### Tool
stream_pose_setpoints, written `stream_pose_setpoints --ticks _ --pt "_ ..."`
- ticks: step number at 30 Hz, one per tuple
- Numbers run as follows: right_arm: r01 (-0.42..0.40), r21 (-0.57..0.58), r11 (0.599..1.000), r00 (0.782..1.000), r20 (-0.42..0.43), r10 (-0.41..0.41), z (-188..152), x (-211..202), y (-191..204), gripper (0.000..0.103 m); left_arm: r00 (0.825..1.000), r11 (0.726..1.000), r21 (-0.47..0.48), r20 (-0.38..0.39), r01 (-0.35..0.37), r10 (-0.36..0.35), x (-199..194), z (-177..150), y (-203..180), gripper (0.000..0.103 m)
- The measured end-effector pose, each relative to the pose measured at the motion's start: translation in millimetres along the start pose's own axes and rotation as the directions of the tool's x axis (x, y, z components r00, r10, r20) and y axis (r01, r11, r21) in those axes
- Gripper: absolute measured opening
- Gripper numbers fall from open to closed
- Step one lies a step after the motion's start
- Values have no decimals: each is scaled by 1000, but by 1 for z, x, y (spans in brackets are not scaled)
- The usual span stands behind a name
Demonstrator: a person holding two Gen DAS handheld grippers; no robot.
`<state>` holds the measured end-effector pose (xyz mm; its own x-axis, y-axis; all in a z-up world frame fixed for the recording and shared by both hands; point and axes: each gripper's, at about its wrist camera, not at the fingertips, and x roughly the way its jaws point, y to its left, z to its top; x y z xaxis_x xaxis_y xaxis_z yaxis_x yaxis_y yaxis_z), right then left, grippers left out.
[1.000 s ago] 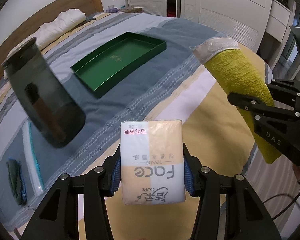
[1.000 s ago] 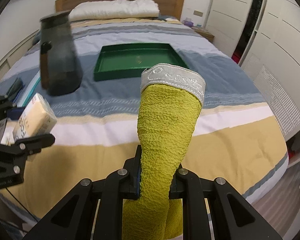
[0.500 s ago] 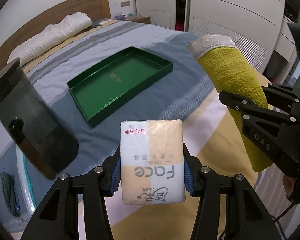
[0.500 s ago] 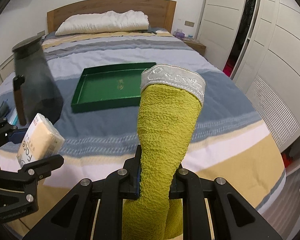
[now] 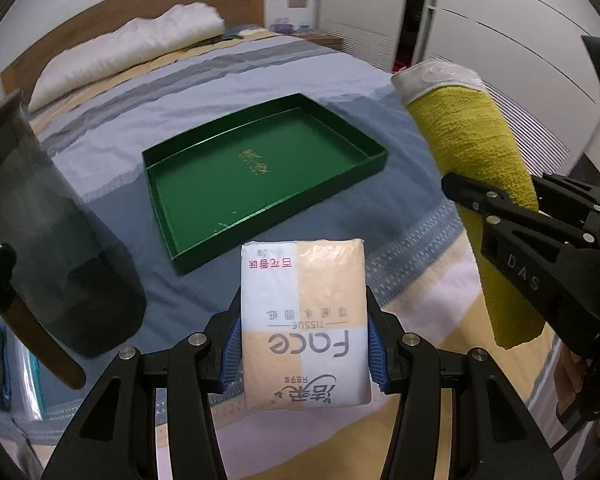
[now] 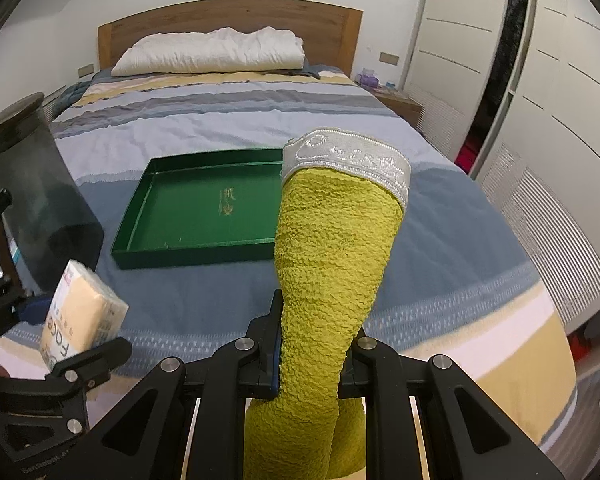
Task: Organize soft objects
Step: 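Carry the tissue pack and towel roll with both tools toward the green tray, then lower tissue pack into tray and open left tool while right tool releases towel roll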
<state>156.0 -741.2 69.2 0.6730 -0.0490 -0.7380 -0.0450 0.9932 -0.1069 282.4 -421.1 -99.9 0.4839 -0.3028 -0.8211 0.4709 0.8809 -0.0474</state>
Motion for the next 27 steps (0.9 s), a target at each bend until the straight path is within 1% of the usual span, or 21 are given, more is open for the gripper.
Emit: stream_pose_setpoints --ticks 2,6,8,12,14,17,20,22,23,24,27 --pt "-7 -13 1000 1000 6 7 8 12 1 16 1000 999 -36 0 -15 15 6 6 6 46" --pt "-18 -46 999 1000 19 19 24 34 4 16 997 990 -119 27 -71 74 16 25 24 46" --pt "-36 -57 998 999 23 37 35 48 5 16 994 982 -162 41 -98 106 23 37 34 46" --pt "-60 -87 994 998 30 62 64 80 6 17 983 954 -260 67 -148 171 37 64 58 46" --pt "-55 -101 993 998 29 59 77 95 6 17 977 946 -276 80 -168 197 44 73 64 46" --pt "-67 -91 994 997 28 70 99 122 3 17 961 930 -298 106 -215 256 59 91 70 46" --pt "-80 -80 994 997 10 82 116 151 -3 17 957 912 -340 92 -230 276 80 109 81 46" --pt "-86 -70 994 996 -14 85 127 174 -8 17 949 898 -358 84 -257 305 91 115 88 46" --pt "-102 -61 993 994 -31 100 131 183 -12 17 945 891 -364 74 -272 319 98 118 91 46" --pt "-112 -48 993 993 -48 110 134 194 -16 17 943 887 -366 67 -282 327 105 121 93 46" --pt "-94 -37 995 993 -77 91 140 224 -26 17 936 884 -353 56 -306 347 119 124 90 46"
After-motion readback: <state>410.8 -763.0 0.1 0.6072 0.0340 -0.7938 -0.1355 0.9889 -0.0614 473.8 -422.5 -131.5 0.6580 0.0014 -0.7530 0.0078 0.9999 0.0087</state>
